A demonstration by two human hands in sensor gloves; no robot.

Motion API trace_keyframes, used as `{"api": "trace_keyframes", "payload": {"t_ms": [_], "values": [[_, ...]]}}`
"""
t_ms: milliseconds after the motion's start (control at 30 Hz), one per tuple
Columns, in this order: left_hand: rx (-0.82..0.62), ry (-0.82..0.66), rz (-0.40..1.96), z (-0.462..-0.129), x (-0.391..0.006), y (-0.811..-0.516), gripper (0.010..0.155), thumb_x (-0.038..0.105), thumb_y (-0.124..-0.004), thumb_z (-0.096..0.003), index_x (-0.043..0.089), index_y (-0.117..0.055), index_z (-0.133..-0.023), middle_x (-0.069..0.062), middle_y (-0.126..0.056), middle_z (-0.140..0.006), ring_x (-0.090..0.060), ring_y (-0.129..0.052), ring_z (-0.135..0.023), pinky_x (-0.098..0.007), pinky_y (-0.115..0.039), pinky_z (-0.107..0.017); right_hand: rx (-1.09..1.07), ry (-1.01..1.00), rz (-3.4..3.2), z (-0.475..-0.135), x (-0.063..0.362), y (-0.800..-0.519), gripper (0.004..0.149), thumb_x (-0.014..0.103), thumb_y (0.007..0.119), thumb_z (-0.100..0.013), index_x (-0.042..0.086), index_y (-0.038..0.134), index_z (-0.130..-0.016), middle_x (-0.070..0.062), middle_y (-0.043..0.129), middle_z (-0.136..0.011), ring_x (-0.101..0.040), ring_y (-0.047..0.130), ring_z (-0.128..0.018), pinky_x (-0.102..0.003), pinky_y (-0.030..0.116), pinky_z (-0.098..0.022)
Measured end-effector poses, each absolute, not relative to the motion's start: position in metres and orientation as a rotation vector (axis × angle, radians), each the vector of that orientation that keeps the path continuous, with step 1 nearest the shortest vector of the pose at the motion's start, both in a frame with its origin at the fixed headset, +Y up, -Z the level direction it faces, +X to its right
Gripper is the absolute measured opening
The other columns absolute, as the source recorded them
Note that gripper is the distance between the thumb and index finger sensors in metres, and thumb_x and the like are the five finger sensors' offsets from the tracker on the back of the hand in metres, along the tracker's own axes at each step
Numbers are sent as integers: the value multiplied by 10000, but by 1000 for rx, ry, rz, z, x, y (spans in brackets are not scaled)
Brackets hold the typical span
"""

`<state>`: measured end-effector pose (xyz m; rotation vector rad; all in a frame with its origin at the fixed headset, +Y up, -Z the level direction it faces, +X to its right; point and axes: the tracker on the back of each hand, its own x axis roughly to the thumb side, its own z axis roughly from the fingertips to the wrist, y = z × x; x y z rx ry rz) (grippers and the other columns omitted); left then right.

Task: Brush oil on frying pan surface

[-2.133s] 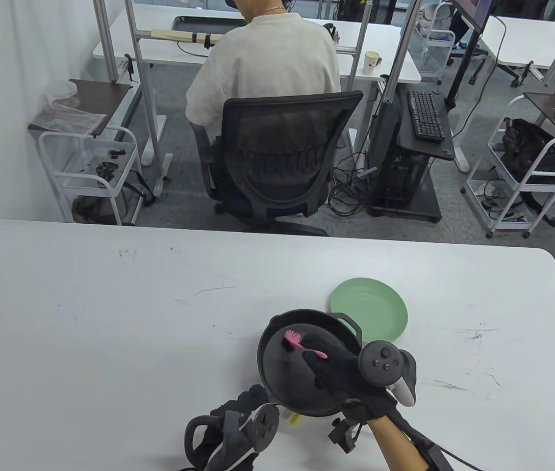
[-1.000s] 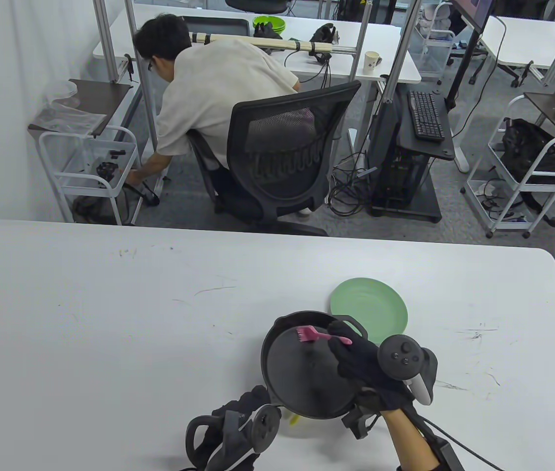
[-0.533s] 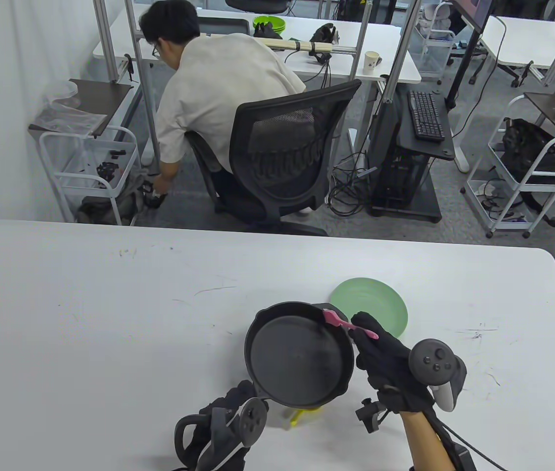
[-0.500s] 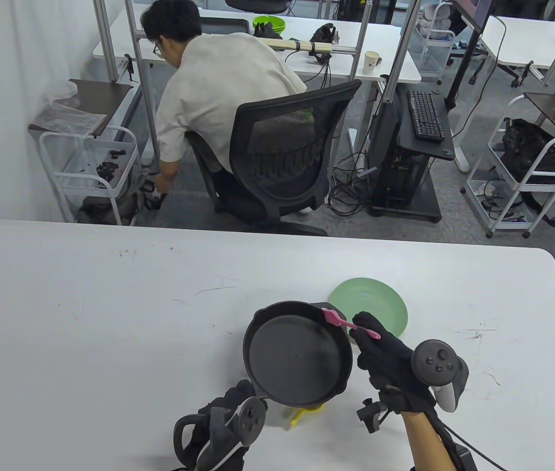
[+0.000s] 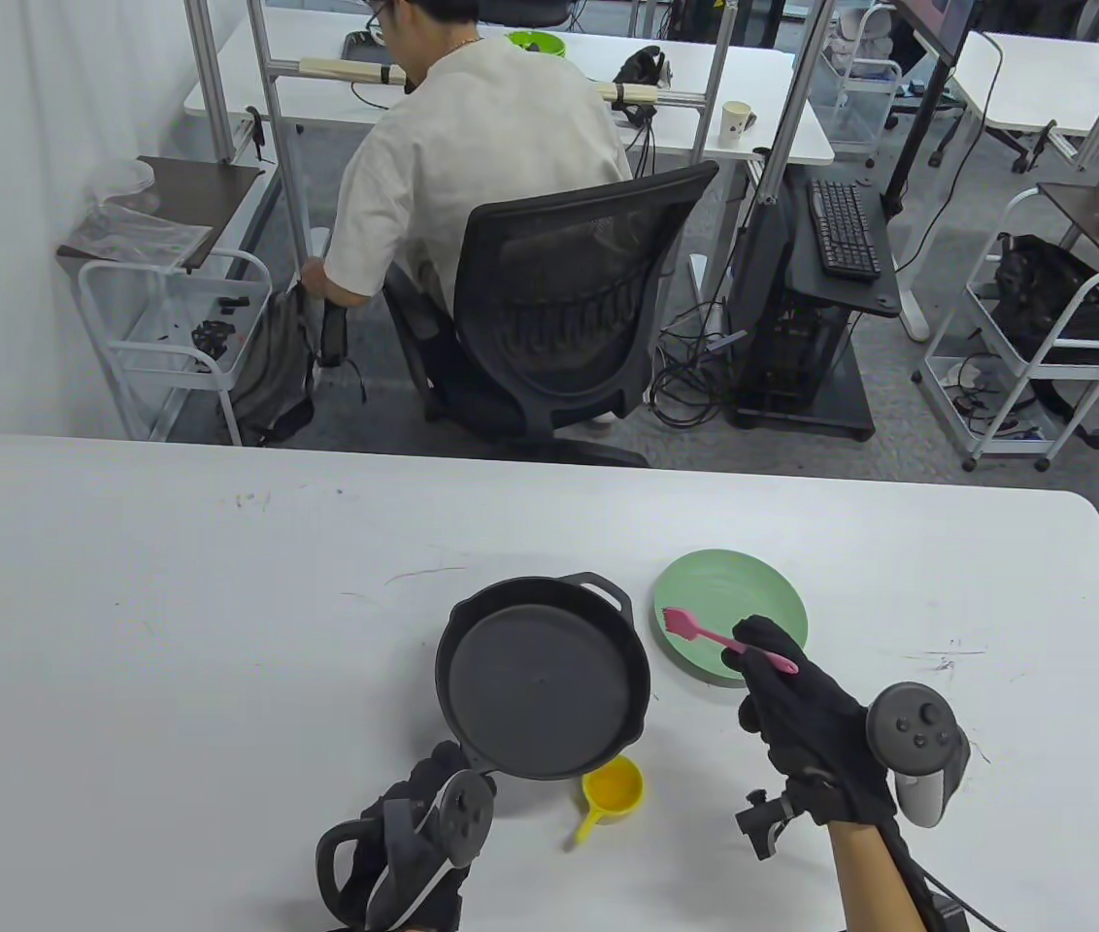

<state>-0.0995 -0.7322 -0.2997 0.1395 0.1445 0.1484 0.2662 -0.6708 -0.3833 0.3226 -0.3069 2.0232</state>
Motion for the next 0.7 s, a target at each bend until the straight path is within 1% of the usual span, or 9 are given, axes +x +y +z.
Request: {"api": "trace_keyframes", "payload": {"t_ms": [233, 400, 700], "values": [[96, 208, 140, -305, -102, -742, 631, 526, -712, -523, 103, -734, -990, 12, -968, -556, -125, -969, -264, -359, -871, -238, 298, -310, 2019, -385, 274, -673, 504, 381, 738, -631, 93, 685, -1041, -255, 886, -906, -169, 979, -371, -285, 862, -222], [32, 218, 129, -311, -102, -751, 630, 509, -700, -536, 86, -713, -1003, 2, -963, -574, -125, -974, -280, -357, -878, -244, 291, -308, 2032, -385, 275, -673, 504, 381, 738, -631, 92, 686, -1041, -256, 887, -906, -169, 979, -371, -285, 862, -222], [-26, 228, 144, -316, -100, -758, 641, 492, -668, -563, 63, -648, -1038, -17, -940, -629, -132, -974, -330, -361, -880, -280, 288, -304, 2046, -386, 274, -673, 504, 382, 739, -631, 95, 687, -1041, -254, 886, -908, -170, 980, -372, -286, 862, -223]]}}
